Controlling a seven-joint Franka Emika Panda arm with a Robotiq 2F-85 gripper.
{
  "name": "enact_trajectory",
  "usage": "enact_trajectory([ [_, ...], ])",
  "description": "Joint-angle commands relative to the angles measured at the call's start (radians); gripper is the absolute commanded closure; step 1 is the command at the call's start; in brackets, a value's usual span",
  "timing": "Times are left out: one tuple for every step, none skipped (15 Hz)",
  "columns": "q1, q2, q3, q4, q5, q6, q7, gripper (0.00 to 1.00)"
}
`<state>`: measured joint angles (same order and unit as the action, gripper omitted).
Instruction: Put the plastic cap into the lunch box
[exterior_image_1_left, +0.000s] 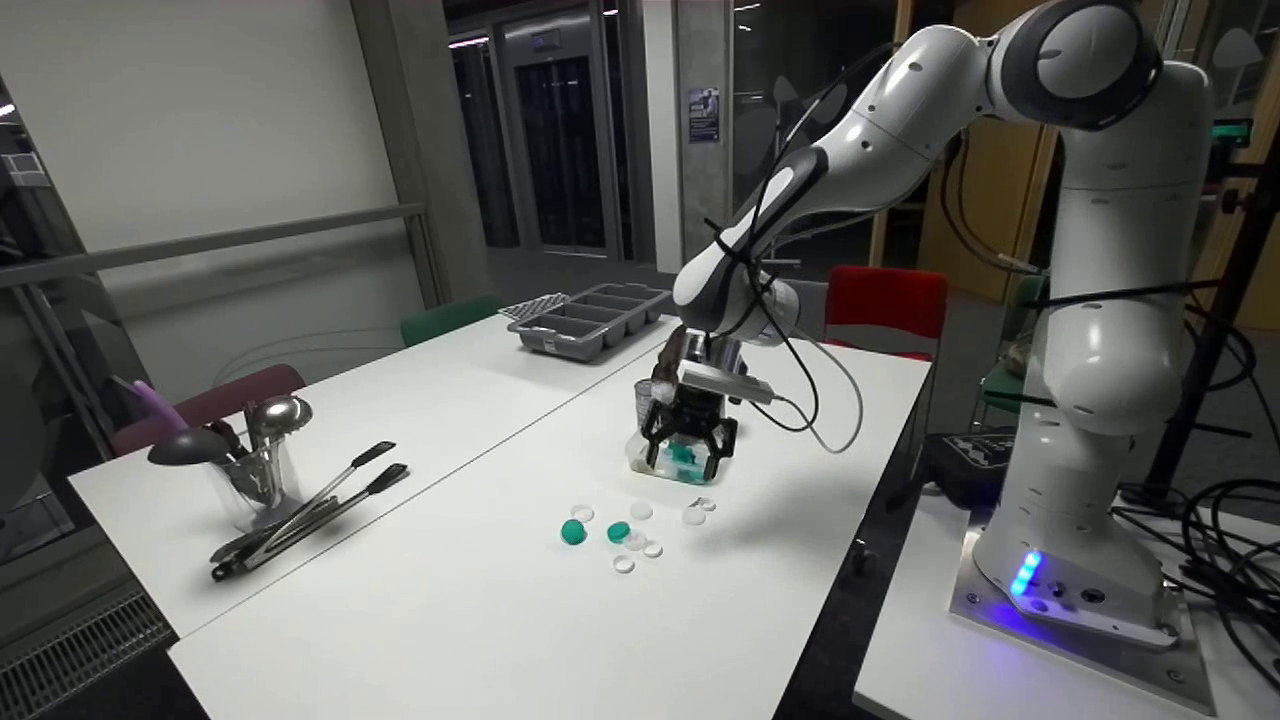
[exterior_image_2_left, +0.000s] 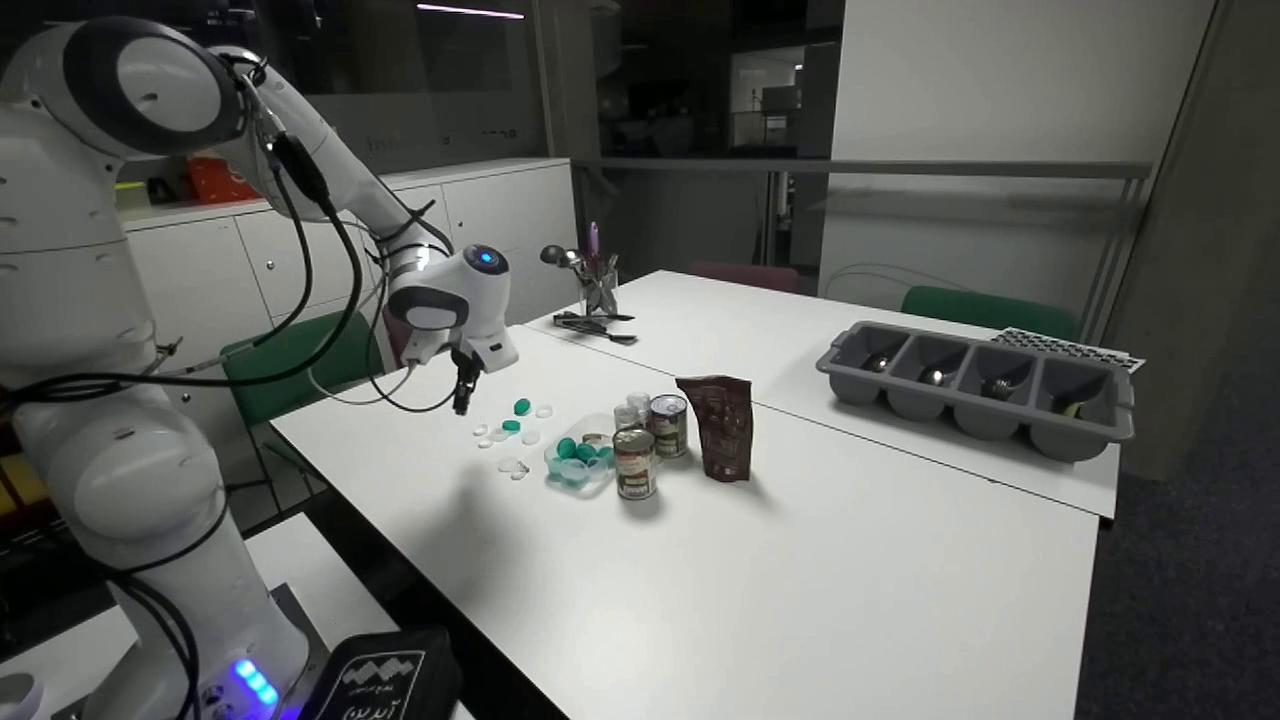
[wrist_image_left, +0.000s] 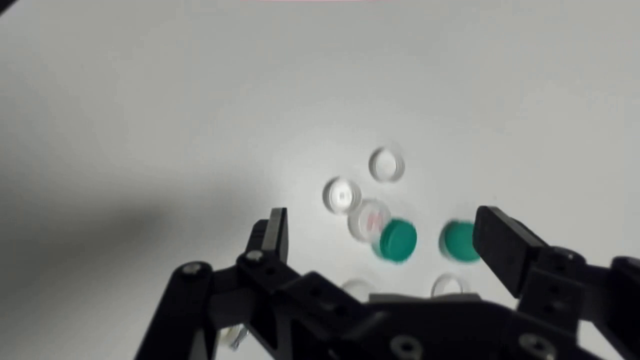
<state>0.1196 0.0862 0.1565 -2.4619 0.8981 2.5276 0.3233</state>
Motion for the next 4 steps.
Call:
enact_trajectory([
  [0.023, 0.000, 0.000, 0.001, -0.006, -0.003, 0.019, 0.00],
  [0.027, 0.001, 0.001, 0.001, -0.006, -0.002, 0.019, 0.00],
  [0.027, 0.003, -0.001, 0.001, -0.006, -0.002, 0.019, 0.00],
  [0.025, 0.003, -0.005, 0.001, -0.006, -0.002, 0.019, 0.00],
])
